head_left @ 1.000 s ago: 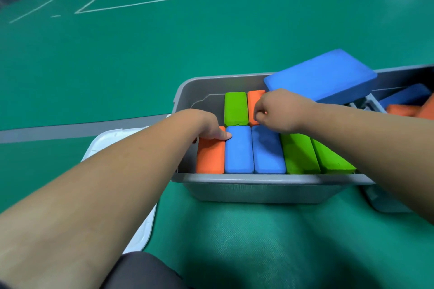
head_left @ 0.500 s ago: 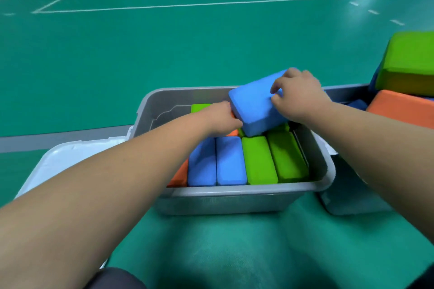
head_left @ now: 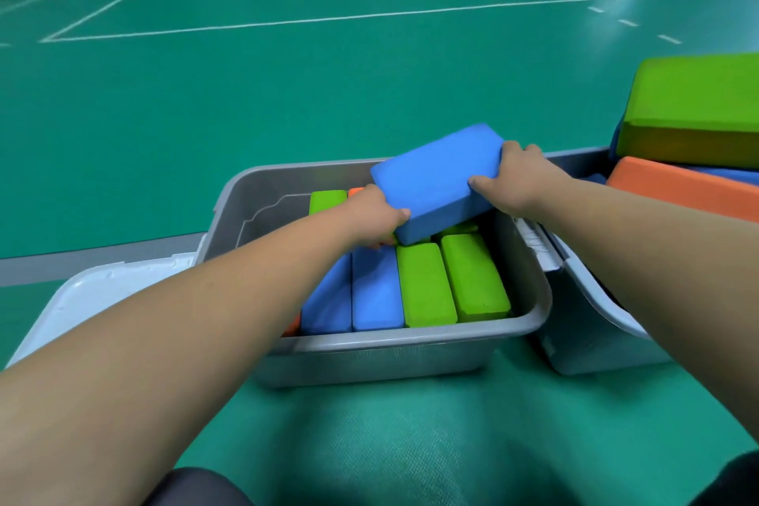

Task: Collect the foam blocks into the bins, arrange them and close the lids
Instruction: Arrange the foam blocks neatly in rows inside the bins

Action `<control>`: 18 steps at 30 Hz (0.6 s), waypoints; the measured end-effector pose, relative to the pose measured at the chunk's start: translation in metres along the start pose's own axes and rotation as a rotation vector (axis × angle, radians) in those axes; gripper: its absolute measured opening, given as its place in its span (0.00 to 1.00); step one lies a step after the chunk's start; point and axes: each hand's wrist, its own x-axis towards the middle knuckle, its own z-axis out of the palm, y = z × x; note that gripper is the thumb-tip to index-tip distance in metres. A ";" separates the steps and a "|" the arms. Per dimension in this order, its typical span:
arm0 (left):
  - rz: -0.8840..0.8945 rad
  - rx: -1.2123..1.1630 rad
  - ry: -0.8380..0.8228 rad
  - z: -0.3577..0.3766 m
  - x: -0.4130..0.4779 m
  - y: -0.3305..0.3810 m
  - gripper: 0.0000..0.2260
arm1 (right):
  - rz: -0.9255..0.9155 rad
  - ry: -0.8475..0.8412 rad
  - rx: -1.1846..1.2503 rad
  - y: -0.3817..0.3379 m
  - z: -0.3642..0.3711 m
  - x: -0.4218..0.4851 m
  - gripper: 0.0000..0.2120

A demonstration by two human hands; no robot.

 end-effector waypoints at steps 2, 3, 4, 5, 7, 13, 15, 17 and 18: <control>-0.003 -0.014 0.018 -0.002 -0.001 -0.004 0.16 | -0.018 0.013 0.000 -0.002 -0.002 0.000 0.37; -0.008 -0.053 0.022 -0.003 -0.001 -0.006 0.15 | -0.030 0.032 0.015 -0.003 -0.004 -0.001 0.35; -0.016 -0.103 0.027 -0.004 -0.001 -0.008 0.13 | -0.043 0.060 0.039 -0.005 -0.007 -0.002 0.32; -0.021 -0.138 0.040 -0.006 -0.002 -0.010 0.11 | -0.055 0.094 0.066 -0.007 -0.009 -0.003 0.30; -0.024 -0.156 0.089 -0.010 -0.003 -0.012 0.09 | -0.071 0.165 0.125 -0.013 -0.013 -0.004 0.29; -0.048 -0.134 0.281 -0.039 -0.003 -0.025 0.15 | -0.079 0.292 0.325 -0.043 -0.027 -0.013 0.15; -0.060 -0.133 0.347 -0.052 -0.005 -0.032 0.11 | -0.130 0.313 0.395 -0.055 -0.026 -0.018 0.17; -0.097 -0.148 0.401 -0.062 -0.007 -0.040 0.07 | -0.172 0.315 0.435 -0.070 -0.021 -0.022 0.16; -0.118 -0.168 0.422 -0.068 -0.008 -0.043 0.06 | -0.192 0.298 0.452 -0.079 -0.017 -0.022 0.15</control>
